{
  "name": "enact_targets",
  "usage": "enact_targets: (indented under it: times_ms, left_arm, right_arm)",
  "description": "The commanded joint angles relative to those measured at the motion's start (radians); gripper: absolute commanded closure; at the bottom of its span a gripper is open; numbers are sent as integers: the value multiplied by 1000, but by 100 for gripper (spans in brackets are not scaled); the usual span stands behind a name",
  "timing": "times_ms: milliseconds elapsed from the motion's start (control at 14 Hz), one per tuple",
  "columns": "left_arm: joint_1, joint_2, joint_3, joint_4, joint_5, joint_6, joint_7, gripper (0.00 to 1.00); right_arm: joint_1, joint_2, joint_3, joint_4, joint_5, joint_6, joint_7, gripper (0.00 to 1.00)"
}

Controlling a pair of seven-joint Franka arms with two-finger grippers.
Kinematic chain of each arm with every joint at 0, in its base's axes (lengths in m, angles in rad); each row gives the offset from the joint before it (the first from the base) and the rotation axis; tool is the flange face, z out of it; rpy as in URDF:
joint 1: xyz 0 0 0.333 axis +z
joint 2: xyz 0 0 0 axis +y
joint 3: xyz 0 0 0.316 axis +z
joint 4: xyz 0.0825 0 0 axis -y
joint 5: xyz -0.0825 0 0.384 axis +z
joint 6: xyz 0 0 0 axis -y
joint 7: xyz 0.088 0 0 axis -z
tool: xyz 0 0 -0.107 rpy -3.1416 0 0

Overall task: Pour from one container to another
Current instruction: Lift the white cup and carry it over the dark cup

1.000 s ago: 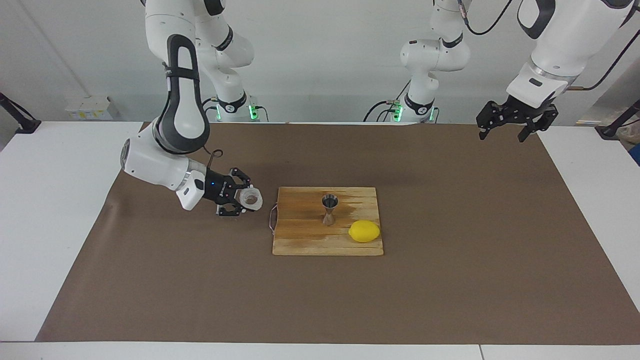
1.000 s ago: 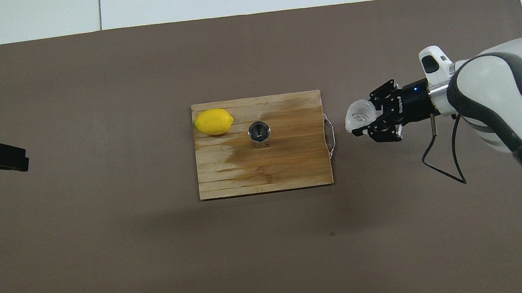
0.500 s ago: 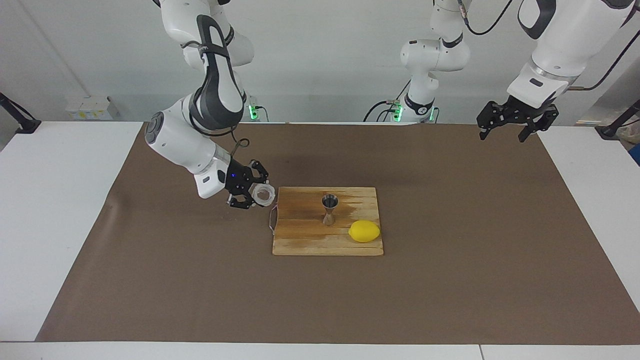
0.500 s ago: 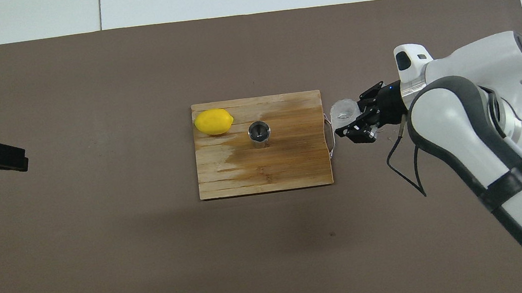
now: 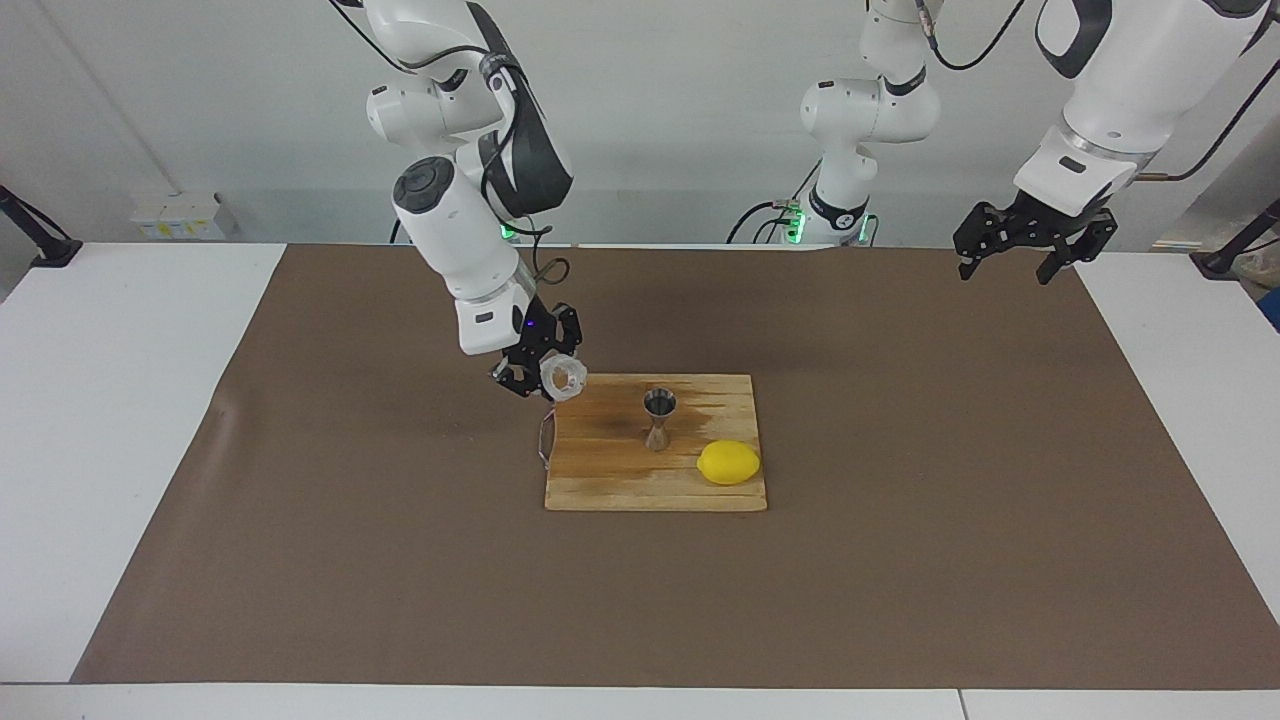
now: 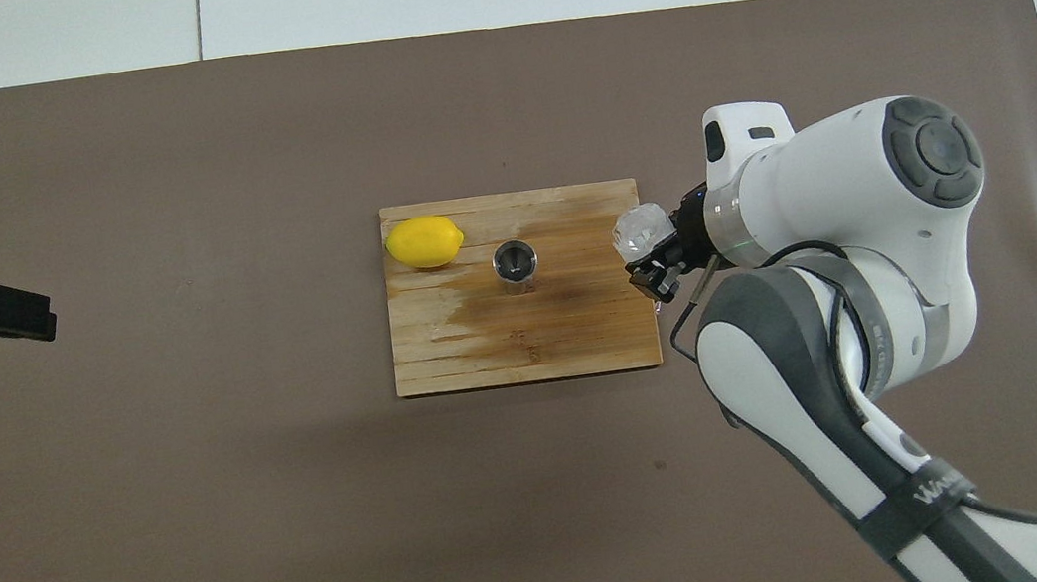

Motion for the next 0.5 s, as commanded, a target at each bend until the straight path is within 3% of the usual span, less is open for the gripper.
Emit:
enact_targets:
  times_ms: [0, 429]
  left_arm:
    - [9, -29, -5, -35, -9, 11, 4, 0]
    - [9, -29, -5, -35, -9, 11, 4, 0]
  right_arm:
    - [26, -7, 0, 4, -87, 24, 66, 94]
    - [114, -3, 9, 24, -262, 57, 112, 97]
